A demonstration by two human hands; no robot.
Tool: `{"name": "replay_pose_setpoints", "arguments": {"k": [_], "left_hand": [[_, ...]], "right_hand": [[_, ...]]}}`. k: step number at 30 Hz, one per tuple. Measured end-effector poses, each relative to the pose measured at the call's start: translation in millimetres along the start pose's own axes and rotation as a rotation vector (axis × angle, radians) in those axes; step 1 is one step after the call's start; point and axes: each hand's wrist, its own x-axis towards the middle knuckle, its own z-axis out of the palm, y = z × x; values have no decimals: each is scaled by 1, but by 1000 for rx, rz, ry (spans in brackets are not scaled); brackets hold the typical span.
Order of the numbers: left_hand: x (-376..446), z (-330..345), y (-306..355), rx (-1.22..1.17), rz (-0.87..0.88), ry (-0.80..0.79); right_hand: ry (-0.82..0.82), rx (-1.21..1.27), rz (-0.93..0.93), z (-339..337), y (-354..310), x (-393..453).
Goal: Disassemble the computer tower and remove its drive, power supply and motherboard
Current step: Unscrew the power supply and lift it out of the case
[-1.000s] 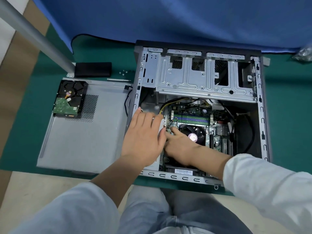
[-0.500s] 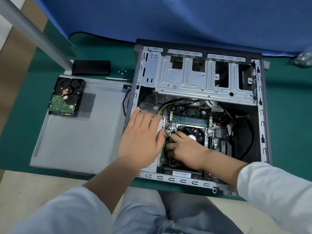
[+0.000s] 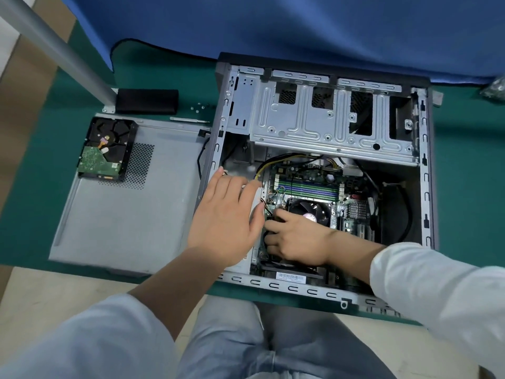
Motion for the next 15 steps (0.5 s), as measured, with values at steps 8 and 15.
{"name": "replay_pose_setpoints", "arguments": {"k": [8, 15], "left_hand": [[0, -1, 2, 9, -4, -25], [1, -1, 0, 6, -8, -21]], "right_hand": [[-111, 139, 97, -4, -7, -6], [-235, 115, 146, -10, -3, 13]]}}
